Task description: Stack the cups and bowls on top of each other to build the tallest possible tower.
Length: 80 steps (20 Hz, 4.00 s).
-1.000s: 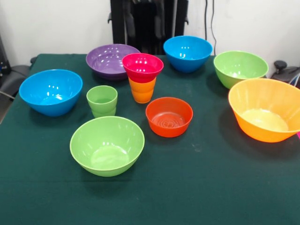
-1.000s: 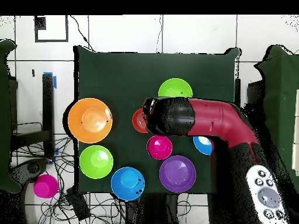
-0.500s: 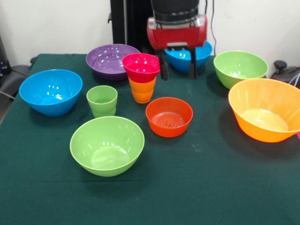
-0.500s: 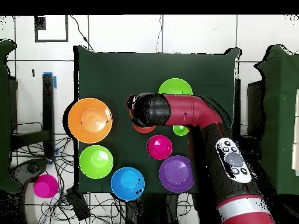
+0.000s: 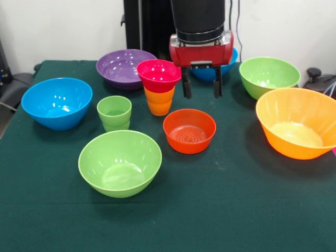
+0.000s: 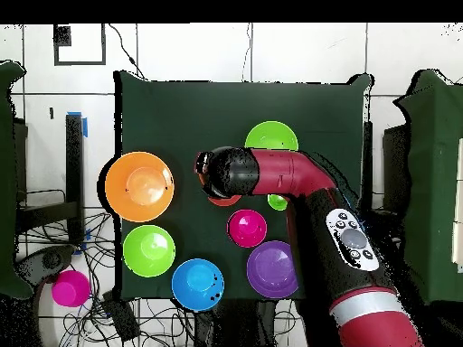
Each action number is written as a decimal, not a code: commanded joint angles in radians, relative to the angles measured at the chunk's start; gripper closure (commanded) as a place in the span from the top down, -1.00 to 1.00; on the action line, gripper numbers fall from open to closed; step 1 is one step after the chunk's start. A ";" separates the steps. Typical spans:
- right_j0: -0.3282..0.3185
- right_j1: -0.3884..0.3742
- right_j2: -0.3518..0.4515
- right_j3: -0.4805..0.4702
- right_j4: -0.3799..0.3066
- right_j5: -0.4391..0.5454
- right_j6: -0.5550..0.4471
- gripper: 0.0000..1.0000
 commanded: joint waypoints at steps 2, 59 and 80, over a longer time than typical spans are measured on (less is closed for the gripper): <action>0.001 -0.005 -0.010 -0.083 -0.047 0.046 -0.022 1.00; -0.032 0.070 -0.059 -0.386 -0.145 0.449 -0.138 1.00; -0.038 0.147 -0.078 -0.437 -0.219 0.359 -0.123 1.00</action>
